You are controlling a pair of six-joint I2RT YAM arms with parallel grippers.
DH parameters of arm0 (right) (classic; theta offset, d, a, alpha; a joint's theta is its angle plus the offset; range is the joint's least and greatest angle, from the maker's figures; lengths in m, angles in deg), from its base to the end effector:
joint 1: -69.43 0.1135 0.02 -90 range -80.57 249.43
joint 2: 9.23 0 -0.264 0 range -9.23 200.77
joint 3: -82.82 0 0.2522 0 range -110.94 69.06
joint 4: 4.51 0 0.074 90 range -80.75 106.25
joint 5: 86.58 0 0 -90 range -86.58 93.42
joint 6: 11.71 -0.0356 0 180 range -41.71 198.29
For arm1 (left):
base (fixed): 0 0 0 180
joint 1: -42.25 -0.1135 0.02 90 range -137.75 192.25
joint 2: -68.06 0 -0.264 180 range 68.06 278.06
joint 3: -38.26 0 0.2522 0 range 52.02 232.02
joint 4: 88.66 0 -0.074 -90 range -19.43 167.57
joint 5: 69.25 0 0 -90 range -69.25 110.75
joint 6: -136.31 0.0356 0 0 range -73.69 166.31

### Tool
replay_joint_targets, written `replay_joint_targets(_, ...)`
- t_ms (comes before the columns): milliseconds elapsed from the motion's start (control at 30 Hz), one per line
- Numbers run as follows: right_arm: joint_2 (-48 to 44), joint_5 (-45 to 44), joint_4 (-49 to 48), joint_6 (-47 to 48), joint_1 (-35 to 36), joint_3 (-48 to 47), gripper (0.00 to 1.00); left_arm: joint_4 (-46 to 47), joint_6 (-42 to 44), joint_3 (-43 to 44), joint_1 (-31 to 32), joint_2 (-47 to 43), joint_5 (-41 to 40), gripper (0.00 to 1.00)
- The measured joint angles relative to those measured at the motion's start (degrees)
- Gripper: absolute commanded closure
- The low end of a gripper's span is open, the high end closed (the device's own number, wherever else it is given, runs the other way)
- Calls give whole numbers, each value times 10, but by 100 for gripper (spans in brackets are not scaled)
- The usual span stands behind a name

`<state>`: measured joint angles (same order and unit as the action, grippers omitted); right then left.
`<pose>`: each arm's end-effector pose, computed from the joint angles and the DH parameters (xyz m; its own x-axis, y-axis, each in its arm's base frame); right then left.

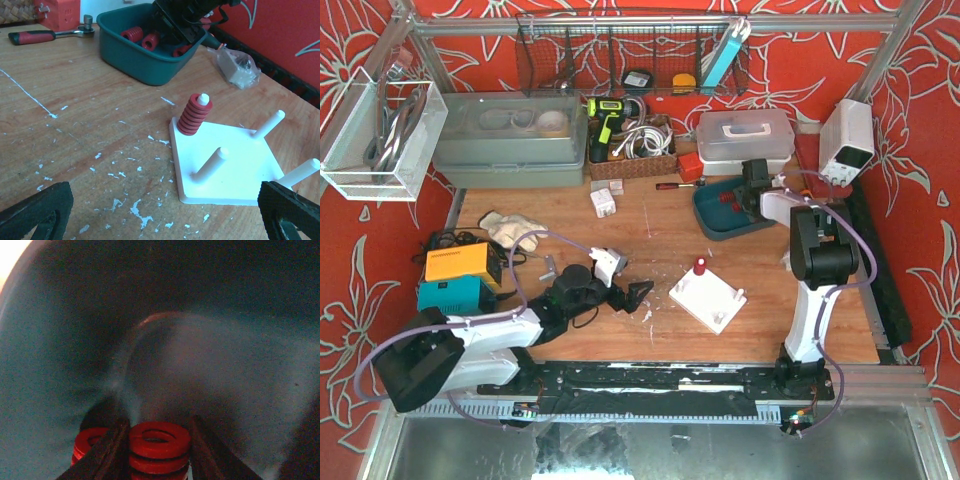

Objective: Install the large spring

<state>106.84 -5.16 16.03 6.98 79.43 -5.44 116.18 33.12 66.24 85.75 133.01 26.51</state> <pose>0.4260 0.0697 0.1514 -0.3060 0.8972 -0.3186 0.6733 0.4405 0.5938 0.1547 -0.1518 0.1780 -0.3209 -0.0084 -0.9471 0.7013 0.6699 -0.2436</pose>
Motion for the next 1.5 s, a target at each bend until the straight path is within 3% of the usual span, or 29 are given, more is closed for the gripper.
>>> replay_joint_targets(333, -85, 31, -108, 99, 0, 111, 94, 0, 2, 5, 0, 8, -2, 0)
replay_joint_targets(800, -304, 92, -325, 292, 18, 297, 96, 0, 1, 5, 0, 8, -37, 0)
replay_joint_targets(1233, -599, 104, -359, 485, 122, 477, 100, 0, 1, 5, 0, 8, -55, 0)
replay_joint_targets(1500, -739, 114, -352, 526, 173, 570, 100, 0, -1, 5, 0, 6, -61, 0)
